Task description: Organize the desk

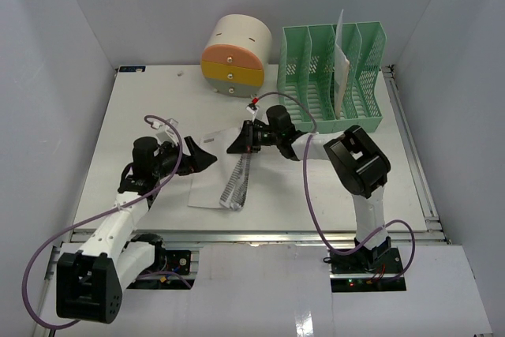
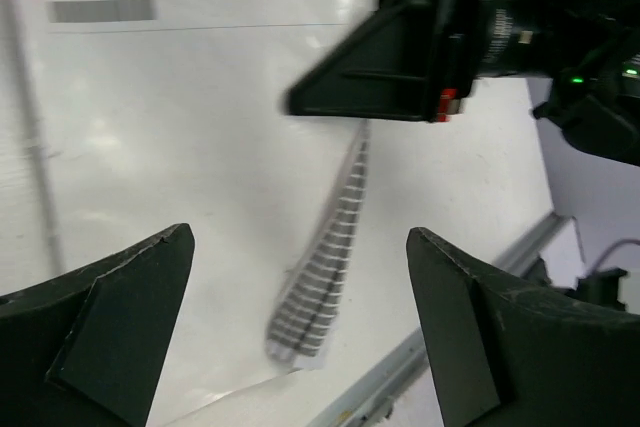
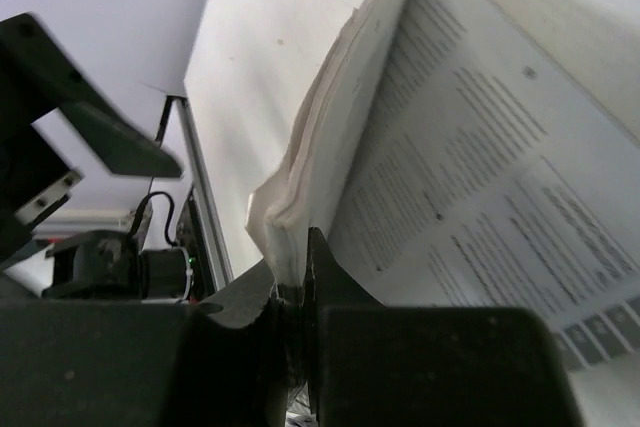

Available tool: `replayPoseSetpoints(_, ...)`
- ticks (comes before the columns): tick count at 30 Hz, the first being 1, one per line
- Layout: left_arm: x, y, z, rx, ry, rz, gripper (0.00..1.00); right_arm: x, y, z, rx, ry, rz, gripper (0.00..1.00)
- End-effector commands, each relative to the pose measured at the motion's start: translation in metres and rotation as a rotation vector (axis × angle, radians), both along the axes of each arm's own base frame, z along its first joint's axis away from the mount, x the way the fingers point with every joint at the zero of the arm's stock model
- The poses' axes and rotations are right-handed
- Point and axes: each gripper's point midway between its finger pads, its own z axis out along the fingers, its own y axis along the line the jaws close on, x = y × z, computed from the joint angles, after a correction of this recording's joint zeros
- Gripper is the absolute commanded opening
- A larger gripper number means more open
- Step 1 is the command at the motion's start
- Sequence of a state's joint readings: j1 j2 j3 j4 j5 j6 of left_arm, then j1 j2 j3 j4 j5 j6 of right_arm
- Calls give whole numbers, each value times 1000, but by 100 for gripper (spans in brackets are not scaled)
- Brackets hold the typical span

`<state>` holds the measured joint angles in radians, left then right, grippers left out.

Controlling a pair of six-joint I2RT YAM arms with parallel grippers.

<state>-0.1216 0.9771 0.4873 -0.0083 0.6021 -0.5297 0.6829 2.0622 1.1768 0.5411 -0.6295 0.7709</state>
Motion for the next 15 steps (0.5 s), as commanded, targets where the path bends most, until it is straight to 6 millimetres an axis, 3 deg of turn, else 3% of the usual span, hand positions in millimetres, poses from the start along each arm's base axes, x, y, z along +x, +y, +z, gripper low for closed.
replayPoseSetpoints(1,12,30,8,151,-85,133,98,-1,-21,101,256,-317,160,8)
replayPoseSetpoints(3,14,34,14,158,-122,159,98,-15,-36,125,348,-425,269,8)
replayPoseSetpoints(5,16,31,19,135,-169,154,98,-25,-47,136,392,-460,329,8)
replayPoseSetpoints(10,10,3,20,28,-235,-10,98,-61,-71,170,498,-529,459,8)
replayPoseSetpoints(13,10,-9,36,-31,-327,-87,98,-77,-79,181,518,-567,496,8)
replayPoseSetpoints(15,-3,-23,43,-100,-357,-188,98,-83,-83,185,525,-598,507,8)
